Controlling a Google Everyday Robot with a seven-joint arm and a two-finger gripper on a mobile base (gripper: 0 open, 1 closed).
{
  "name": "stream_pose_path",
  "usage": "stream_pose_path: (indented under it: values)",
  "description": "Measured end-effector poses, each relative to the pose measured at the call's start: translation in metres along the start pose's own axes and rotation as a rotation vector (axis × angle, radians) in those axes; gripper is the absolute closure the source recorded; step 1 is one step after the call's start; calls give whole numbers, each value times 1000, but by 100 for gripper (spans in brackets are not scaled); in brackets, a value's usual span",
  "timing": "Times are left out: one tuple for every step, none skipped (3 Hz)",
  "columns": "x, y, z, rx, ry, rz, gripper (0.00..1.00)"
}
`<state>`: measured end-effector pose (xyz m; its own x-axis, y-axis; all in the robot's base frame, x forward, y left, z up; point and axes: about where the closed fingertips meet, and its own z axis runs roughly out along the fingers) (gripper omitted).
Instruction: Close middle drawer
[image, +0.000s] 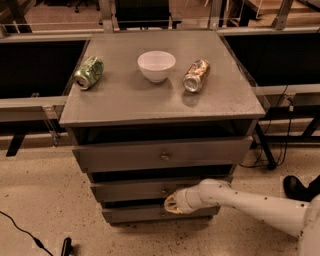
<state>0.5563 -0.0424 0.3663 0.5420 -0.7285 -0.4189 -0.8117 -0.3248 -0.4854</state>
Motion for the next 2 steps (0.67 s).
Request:
stream_pose_path:
  values:
    - [-17,29,-14,9,-9,-41,100]
    - [-20,37,-15,3,-13,-41,84]
